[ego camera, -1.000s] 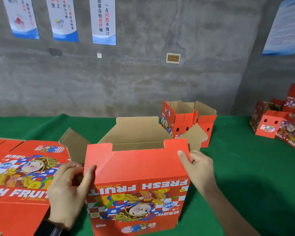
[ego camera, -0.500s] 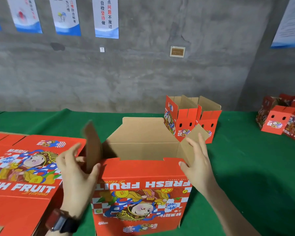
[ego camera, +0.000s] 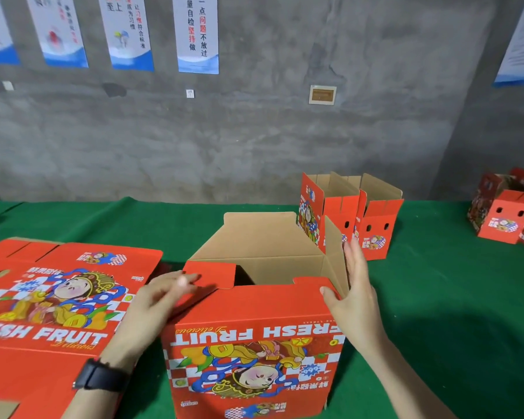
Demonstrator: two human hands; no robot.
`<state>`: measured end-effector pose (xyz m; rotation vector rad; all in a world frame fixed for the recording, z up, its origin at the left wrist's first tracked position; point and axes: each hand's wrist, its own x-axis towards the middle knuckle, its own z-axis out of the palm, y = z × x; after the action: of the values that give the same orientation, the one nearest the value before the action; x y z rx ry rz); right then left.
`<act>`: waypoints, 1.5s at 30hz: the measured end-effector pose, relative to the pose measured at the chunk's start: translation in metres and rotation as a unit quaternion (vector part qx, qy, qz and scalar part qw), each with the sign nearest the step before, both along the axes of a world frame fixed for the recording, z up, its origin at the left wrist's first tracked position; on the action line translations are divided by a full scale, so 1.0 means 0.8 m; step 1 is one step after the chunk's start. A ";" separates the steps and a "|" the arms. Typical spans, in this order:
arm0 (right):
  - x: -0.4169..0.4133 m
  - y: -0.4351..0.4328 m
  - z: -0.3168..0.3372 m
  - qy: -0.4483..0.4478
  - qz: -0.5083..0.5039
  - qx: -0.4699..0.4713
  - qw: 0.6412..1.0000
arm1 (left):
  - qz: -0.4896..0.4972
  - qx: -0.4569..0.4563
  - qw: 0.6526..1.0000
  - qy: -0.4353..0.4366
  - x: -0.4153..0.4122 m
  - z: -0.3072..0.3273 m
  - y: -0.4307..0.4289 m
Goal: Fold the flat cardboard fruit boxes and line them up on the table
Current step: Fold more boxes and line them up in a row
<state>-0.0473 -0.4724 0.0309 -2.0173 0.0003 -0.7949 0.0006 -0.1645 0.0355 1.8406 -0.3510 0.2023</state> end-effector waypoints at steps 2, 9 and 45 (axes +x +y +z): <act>0.000 -0.002 -0.003 0.006 0.005 -0.023 1.000 | -0.001 -0.040 0.998 0.052 0.010 0.011 0.002; 0.001 -0.023 -0.005 0.039 0.091 -0.069 0.993 | -0.085 0.015 0.991 0.098 0.042 0.020 -0.006; 0.076 0.001 0.034 0.286 0.047 -0.366 0.885 | -0.011 0.217 0.973 0.080 0.075 0.024 -0.032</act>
<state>0.0133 -0.4716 0.0584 -2.8826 -0.0674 -0.0874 0.0603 -0.1903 0.0548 2.2669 -0.3211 -0.0450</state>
